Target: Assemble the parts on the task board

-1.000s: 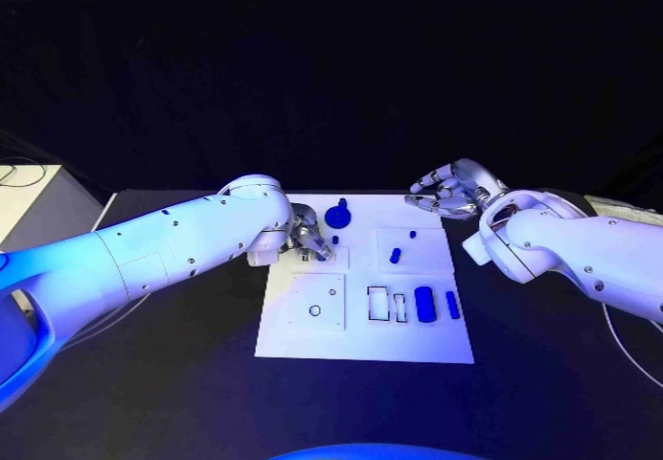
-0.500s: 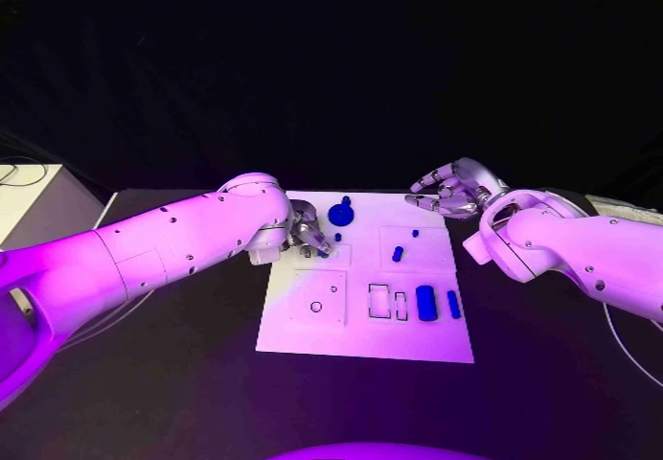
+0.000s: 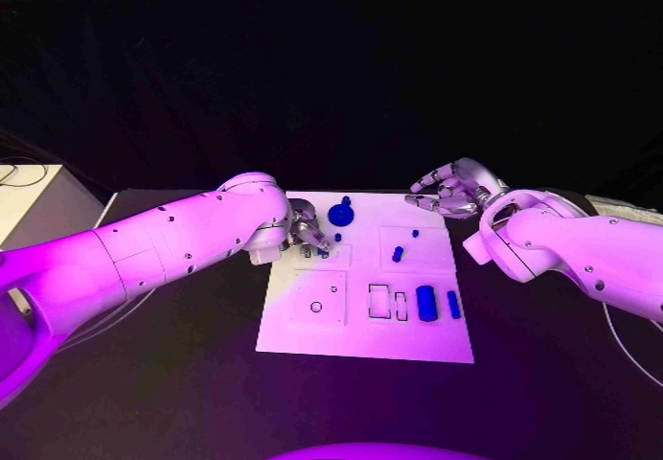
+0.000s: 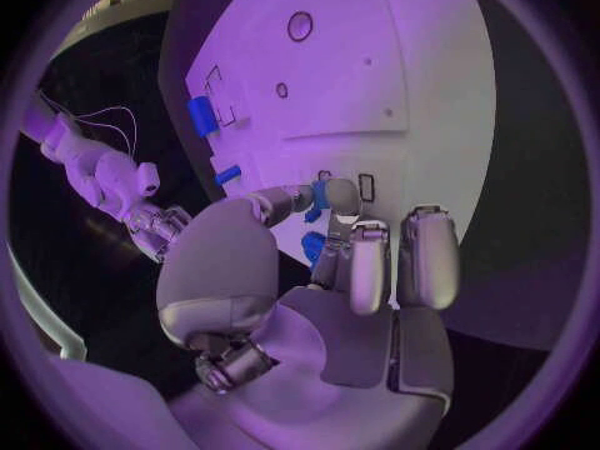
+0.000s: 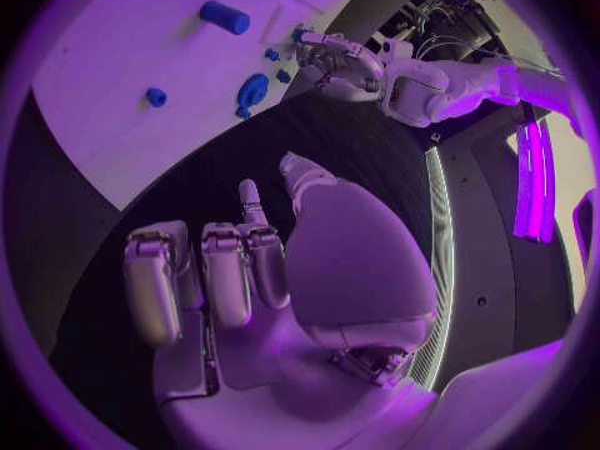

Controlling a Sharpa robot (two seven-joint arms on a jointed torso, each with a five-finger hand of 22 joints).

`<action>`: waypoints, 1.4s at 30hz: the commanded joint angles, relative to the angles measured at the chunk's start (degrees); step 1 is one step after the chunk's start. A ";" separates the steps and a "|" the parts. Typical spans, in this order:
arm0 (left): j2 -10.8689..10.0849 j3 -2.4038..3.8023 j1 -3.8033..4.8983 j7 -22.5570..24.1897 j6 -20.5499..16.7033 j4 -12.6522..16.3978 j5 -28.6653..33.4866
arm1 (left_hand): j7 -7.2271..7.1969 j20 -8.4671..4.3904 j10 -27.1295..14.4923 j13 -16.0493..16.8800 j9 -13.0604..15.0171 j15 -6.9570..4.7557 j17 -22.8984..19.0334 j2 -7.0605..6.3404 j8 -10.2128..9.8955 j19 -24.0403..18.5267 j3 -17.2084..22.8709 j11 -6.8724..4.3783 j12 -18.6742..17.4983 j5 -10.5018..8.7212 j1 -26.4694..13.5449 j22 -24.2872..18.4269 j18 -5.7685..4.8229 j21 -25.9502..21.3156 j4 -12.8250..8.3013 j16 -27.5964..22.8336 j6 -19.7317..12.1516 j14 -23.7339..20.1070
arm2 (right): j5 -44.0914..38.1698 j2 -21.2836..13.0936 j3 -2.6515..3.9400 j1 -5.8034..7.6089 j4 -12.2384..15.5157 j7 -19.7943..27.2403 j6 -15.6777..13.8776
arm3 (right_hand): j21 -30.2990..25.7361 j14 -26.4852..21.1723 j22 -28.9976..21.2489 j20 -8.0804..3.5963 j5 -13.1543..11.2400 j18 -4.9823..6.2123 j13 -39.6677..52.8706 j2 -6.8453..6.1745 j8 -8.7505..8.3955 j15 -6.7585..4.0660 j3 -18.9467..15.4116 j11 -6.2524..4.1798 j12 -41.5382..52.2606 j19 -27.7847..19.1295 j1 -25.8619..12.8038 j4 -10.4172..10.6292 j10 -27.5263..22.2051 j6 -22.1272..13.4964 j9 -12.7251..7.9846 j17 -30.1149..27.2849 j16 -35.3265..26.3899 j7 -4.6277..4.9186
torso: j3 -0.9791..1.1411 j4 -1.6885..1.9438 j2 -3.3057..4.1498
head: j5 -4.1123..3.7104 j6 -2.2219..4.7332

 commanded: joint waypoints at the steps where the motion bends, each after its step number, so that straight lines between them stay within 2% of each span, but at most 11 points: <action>1: 0.41 -0.13 -0.28 0.58 -0.20 0.23 1.43 | -0.15 0.41 -0.41 0.22 0.19 0.55 13.00 0.55 0.17 0.05 8.46 -0.33 -0.08 0.18 0.99 0.11 0.41 -0.20 -8.34 -0.18 0.60 5.27 | -0.52 0.06 0.02 -0.04 -0.01 0.21 0.92 | -0.32 5.05 14.64 0.53 0.22 -0.66 14.14 0.13 0.31 0.47 0.46 0.41 -0.30 5.69 -0.51 -0.01 4.81 -0.42 -0.06 10.73 -0.23 0.07 | -0.01 -0.01 0.04 | 0.01 0.07; 14: -0.05 0.04 -0.24 0.55 2.04 0.50 3.14 | -0.16 0.44 -0.13 0.44 0.33 0.55 13.35 0.51 0.17 0.13 9.02 -0.34 0.13 0.17 1.58 0.29 0.39 -0.11 -9.18 0.00 1.09 5.39 | -0.52 0.17 0.02 -0.14 -0.10 0.22 1.04 | -0.32 5.05 14.64 0.53 0.22 -0.66 14.14 0.13 0.31 0.47 0.46 0.41 -0.30 5.69 -0.51 -0.01 4.81 -0.42 -0.06 10.73 -0.23 0.07 | 0.04 -0.08 0.00 | 0.02 0.07; 18: -0.31 0.48 -0.11 0.40 4.74 0.38 3.59 | -0.16 0.44 -0.09 0.48 0.36 0.54 13.47 0.48 0.16 0.11 9.12 -0.35 0.16 0.20 1.71 0.26 0.40 -0.11 -9.33 0.06 1.15 5.43 | -0.52 0.15 0.02 -0.15 -0.12 0.20 1.04 | -0.32 5.05 14.64 0.53 0.22 -0.66 14.14 0.13 0.31 0.47 0.46 0.41 -0.30 5.69 -0.51 -0.01 4.81 -0.42 -0.06 10.73 -0.23 0.07 | 0.03 -0.02 0.01 | -0.03 0.04; 20: -0.32 0.91 0.02 0.25 6.73 0.19 3.70 | -0.15 0.45 -0.03 0.54 0.43 0.54 13.53 0.33 0.14 0.10 9.34 -0.35 0.21 0.30 1.94 0.29 0.40 -0.10 -9.65 0.10 1.28 5.45 | -0.52 0.15 0.02 -0.15 -0.11 0.19 1.03 | -0.36 5.05 14.61 0.53 0.23 -0.65 14.17 0.11 0.40 0.46 0.54 0.41 -0.26 5.67 -0.65 -0.02 4.84 -0.49 -0.05 10.70 -0.25 0.06 | 0.10 -0.03 0.02 | -0.01 0.07; 24: 0.07 1.41 0.62 -0.08 10.70 -0.45 3.63 | -0.13 0.46 0.23 0.96 0.58 0.54 13.81 -0.13 0.13 0.20 9.76 -0.35 0.45 0.61 2.26 0.50 0.36 0.01 -10.19 0.25 1.58 5.54 | -0.52 0.21 0.02 -0.16 -0.13 0.16 1.02 | -0.36 5.05 14.61 0.53 0.23 -0.65 14.17 0.11 0.40 0.46 0.54 0.41 -0.26 5.67 -0.65 -0.02 4.84 -0.49 -0.05 10.70 -0.25 0.06 | 0.10 -0.06 0.03 | 0.00 0.13; 29: 1.09 1.62 1.61 -0.31 14.15 -1.82 3.29 | -0.16 0.47 0.61 1.49 0.70 0.52 14.26 -0.57 0.16 0.38 9.92 -0.38 0.77 0.85 2.33 0.83 0.30 0.16 -10.48 0.48 1.85 5.69 | -0.52 0.33 0.01 -0.16 -0.16 0.16 1.02 | -0.36 5.05 14.61 0.53 0.23 -0.65 14.17 0.11 0.40 0.46 0.54 0.41 -0.26 5.67 -0.65 -0.02 4.84 -0.49 -0.05 10.70 -0.25 0.06 | 0.04 -0.12 0.05 | 0.16 0.27; 38: 3.63 1.70 2.61 -0.51 16.66 -5.20 1.32 | -0.25 0.47 1.31 1.92 0.87 0.46 14.69 -0.80 0.17 0.80 10.09 -0.47 1.12 1.47 2.24 1.51 0.16 0.46 -10.48 0.71 2.30 5.83 | -0.52 0.45 0.01 -0.16 -0.16 0.17 0.98 | -0.36 5.05 14.61 0.53 0.23 -0.65 14.17 0.11 0.40 0.46 0.54 0.41 -0.26 5.67 -0.65 -0.02 4.84 -0.49 -0.05 10.70 -0.25 0.06 | 0.02 -0.03 0.03 | 0.17 0.32; 40: 4.30 1.70 2.76 -0.54 16.93 -6.12 0.80 | -0.32 0.44 1.58 2.04 1.03 0.41 14.83 -0.92 0.19 0.91 10.20 -0.51 1.21 2.02 2.12 1.69 0.13 0.55 -10.40 0.78 2.47 5.87 | -0.52 0.46 0.01 -0.16 -0.14 0.16 0.96 | -0.36 5.05 14.61 0.53 0.23 -0.65 14.17 0.11 0.40 0.46 0.54 0.41 -0.26 5.67 -0.65 -0.02 4.84 -0.49 -0.05 10.70 -0.25 0.06 | 0.02 0.01 0.02 | 0.17 0.34; 41: 4.61 1.70 2.81 -0.56 17.04 -6.54 0.59 | -0.43 0.40 1.93 2.17 1.35 0.33 14.94 -1.11 0.31 1.12 10.32 -0.61 1.31 3.48 1.85 2.02 0.07 0.70 -10.24 0.84 2.73 5.91 | -0.52 0.47 0.01 -0.16 -0.13 0.16 0.96 | -0.36 5.05 14.61 0.53 0.23 -0.65 14.17 0.11 0.40 0.46 0.54 0.41 -0.26 5.67 -0.65 -0.02 4.84 -0.49 -0.05 10.70 -0.25 0.06 | 0.02 0.03 0.01 | 0.23 0.39; 42: 5.12 1.69 2.90 -0.58 17.24 -7.28 0.17 | -0.60 0.29 2.52 2.68 1.86 0.19 15.04 -1.42 0.53 1.33 10.19 -0.77 1.64 6.44 1.37 2.37 0.01 0.87 -10.10 0.89 3.04 5.94 | -0.52 0.49 0.01 -0.16 -0.12 0.16 0.95 | -0.36 5.05 14.61 0.53 0.23 -0.65 14.17 0.11 0.40 0.46 0.54 0.41 -0.26 5.67 -0.65 -0.02 4.84 -0.49 -0.05 10.70 -0.25 0.06 | 0.04 0.02 -0.02 | 0.28 0.40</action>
